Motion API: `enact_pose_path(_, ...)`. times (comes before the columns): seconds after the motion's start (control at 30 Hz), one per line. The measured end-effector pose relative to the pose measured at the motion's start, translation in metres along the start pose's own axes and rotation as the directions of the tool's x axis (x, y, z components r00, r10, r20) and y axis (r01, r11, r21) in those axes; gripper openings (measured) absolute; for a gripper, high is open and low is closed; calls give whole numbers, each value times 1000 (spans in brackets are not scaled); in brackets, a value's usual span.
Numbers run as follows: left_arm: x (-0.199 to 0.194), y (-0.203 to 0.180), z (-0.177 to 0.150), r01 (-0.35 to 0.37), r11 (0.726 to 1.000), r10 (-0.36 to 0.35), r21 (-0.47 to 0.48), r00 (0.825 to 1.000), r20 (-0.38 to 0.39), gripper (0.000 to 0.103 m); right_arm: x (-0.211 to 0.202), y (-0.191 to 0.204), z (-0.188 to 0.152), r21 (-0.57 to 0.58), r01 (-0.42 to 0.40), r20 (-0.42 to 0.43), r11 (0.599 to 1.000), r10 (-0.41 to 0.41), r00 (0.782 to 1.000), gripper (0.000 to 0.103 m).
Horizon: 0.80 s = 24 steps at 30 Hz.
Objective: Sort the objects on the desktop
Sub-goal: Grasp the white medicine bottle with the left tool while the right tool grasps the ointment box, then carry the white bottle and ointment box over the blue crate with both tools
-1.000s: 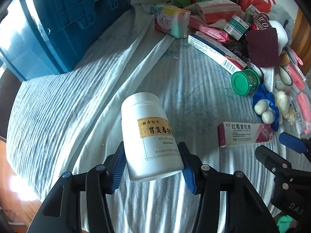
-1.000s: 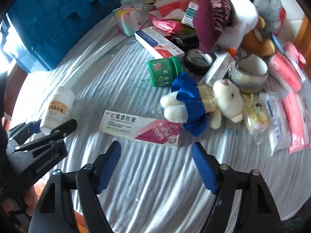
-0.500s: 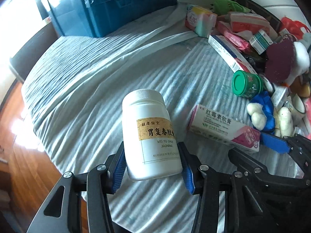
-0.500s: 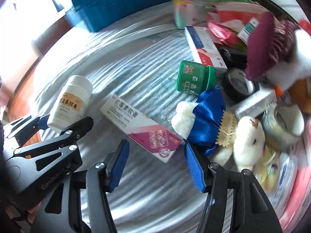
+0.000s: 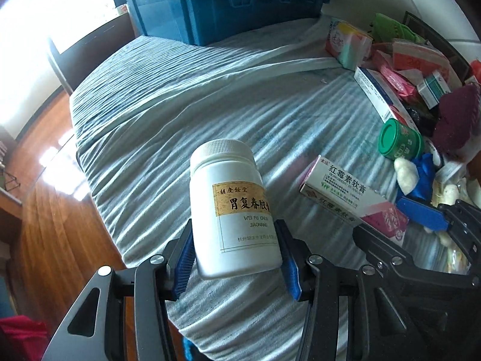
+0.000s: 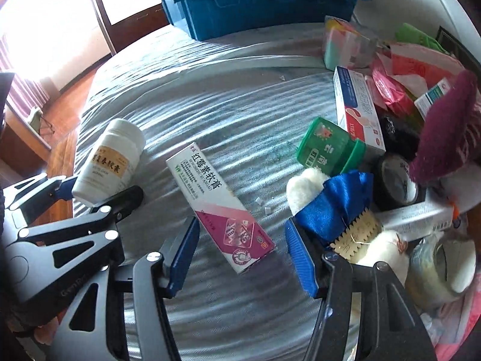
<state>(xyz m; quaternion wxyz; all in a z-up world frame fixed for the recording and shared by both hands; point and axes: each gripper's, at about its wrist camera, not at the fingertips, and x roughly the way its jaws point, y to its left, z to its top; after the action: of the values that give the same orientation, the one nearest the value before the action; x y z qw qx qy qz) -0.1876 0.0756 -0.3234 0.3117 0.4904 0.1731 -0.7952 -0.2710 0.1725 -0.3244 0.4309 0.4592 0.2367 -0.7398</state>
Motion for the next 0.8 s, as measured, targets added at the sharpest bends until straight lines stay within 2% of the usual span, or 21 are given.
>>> enact_pose_path(0.03,-1,0,-1,-3,1000,3,-2,1000,0,49,-1,3,-1,-14,-1,-4,1000,1,1000,44)
enact_pose_path(0.07,-2,-1,-3,-5,1000,5,-2,1000,-1,49,-2,6,-2,-29,-2,-7,1000,1,1000,38)
enact_pose_path(0.13,-3,-2,-5,-15,1000,15,-3,1000,0,49,-3,11,-3,-39,-12,-12,999,12,1000,34)
enact_pose_path(0.63,-3,2,-5,4,1000,-4,-14,1000,13,49,7,18,6,-64,29,9,998,-28,1000,34)
enact_pose_path(0.8,-13,6,-5,-1,1000,1,-9,999,42,47,-9,23,3,-43,25,50,999,-22,998,32)
